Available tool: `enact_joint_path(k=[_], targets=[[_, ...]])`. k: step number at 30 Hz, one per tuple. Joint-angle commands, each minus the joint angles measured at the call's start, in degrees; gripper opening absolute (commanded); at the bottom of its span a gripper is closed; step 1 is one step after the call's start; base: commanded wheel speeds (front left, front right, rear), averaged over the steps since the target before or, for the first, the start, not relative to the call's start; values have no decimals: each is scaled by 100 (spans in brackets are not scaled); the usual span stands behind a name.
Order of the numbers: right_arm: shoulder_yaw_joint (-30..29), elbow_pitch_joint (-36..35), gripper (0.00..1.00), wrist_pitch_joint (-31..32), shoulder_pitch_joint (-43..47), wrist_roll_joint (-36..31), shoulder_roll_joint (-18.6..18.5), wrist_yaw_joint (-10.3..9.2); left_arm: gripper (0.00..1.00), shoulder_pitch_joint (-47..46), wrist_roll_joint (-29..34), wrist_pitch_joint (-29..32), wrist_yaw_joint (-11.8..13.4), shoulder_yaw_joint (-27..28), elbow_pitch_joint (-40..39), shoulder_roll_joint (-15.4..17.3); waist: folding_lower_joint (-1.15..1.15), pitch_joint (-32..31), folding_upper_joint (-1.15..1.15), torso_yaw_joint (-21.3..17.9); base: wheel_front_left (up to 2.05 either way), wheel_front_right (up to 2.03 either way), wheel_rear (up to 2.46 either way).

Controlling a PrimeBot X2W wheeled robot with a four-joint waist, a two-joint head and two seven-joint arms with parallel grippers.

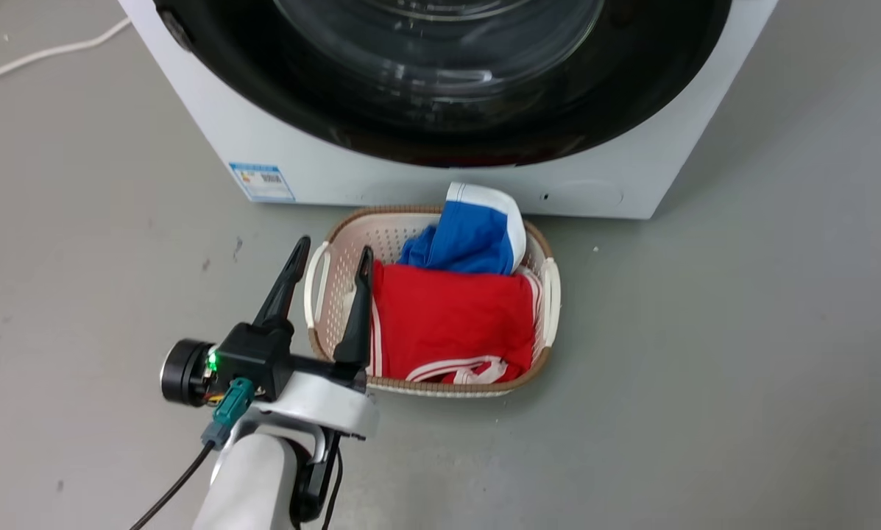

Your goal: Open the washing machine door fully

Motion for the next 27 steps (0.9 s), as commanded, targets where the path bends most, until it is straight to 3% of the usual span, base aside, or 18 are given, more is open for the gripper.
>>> enact_joint_path(k=[1, 4, 11, 27], targets=[[189, 195, 0, 115, -369, -121, -141, 3, 100, -131, 31, -14, 31, -39, -43, -6, -1, 265, 0, 118, 0, 0, 0], [546, 618, 0, 284, -1238, -355, -394, 3, 100, -292, 14, -14, 75, -109, -121, -7, -1, 519, 0, 194, 0, 0, 0], [1172, 1275, 0, 579, -2607, -916, -487, 2, 100, -434, -18, -14, 159, -216, -230, -8, -1, 813, 0, 294, 0, 0, 0], [1953, 2180, 0, 667, -4436, -2168, -130, 3, 100, -696, 25, -14, 292, -344, -451, -8, -1, 1442, 0, 349, 0, 0, 0]])
